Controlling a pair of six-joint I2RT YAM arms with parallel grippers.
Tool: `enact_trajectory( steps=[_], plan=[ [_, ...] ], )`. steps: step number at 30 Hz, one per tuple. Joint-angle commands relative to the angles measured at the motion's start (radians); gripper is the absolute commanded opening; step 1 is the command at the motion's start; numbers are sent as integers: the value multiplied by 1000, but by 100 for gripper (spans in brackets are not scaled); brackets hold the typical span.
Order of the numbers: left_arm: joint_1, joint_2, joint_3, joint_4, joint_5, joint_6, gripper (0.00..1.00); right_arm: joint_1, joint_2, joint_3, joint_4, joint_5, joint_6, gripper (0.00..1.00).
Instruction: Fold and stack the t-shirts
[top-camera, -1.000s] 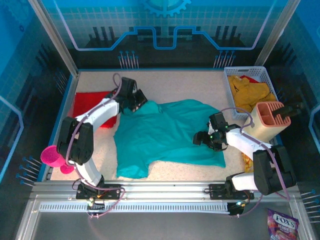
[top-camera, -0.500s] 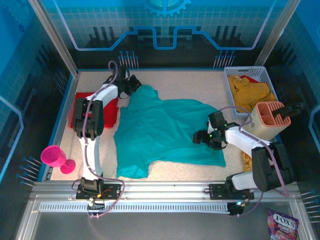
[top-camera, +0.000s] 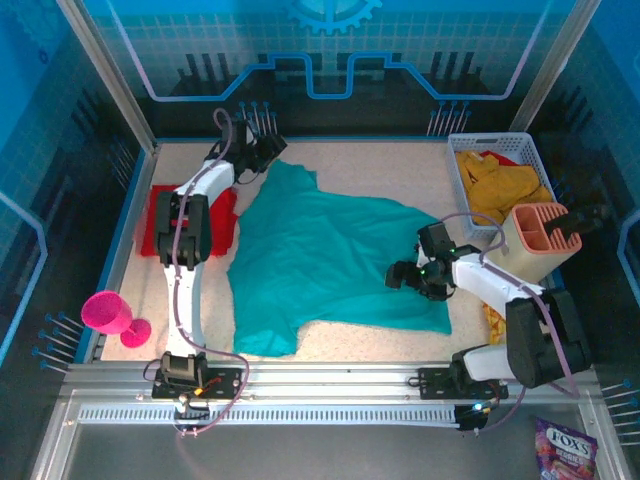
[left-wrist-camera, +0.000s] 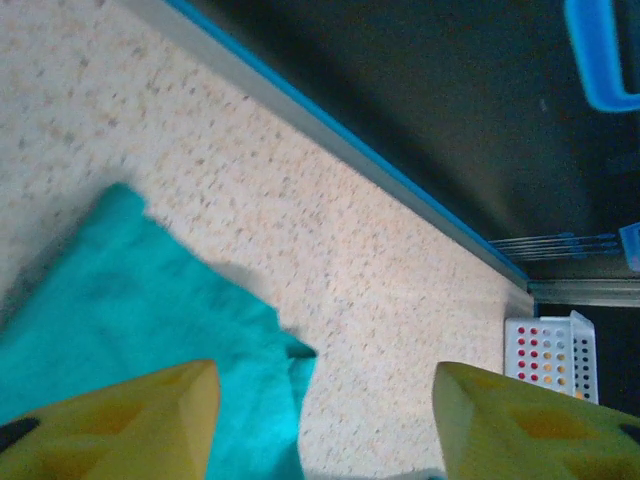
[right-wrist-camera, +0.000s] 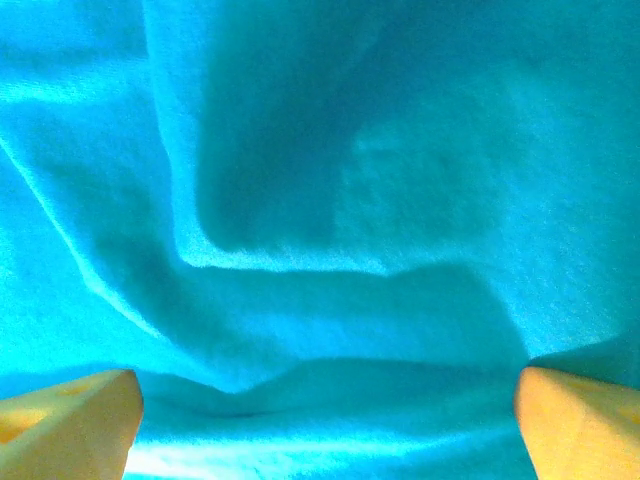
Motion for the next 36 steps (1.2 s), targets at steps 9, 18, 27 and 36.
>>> enact_trajectory(
  steps=[9,18,27,36],
  plan=[
    [-37,-534,-427,-160,20,27,63,-60,-74,232,-149,47,-40,100],
    [-92,-859,-858,-235,-43,23,62,-83,293,450,-79,38,-55,100],
    [-105,-1076,-1028,-415,-54,55,63,-105,630,691,-99,35,-56,100],
    [-106,-1219,-1167,-464,-73,23,63,-124,910,1112,-265,100,-56,100]
  ],
)
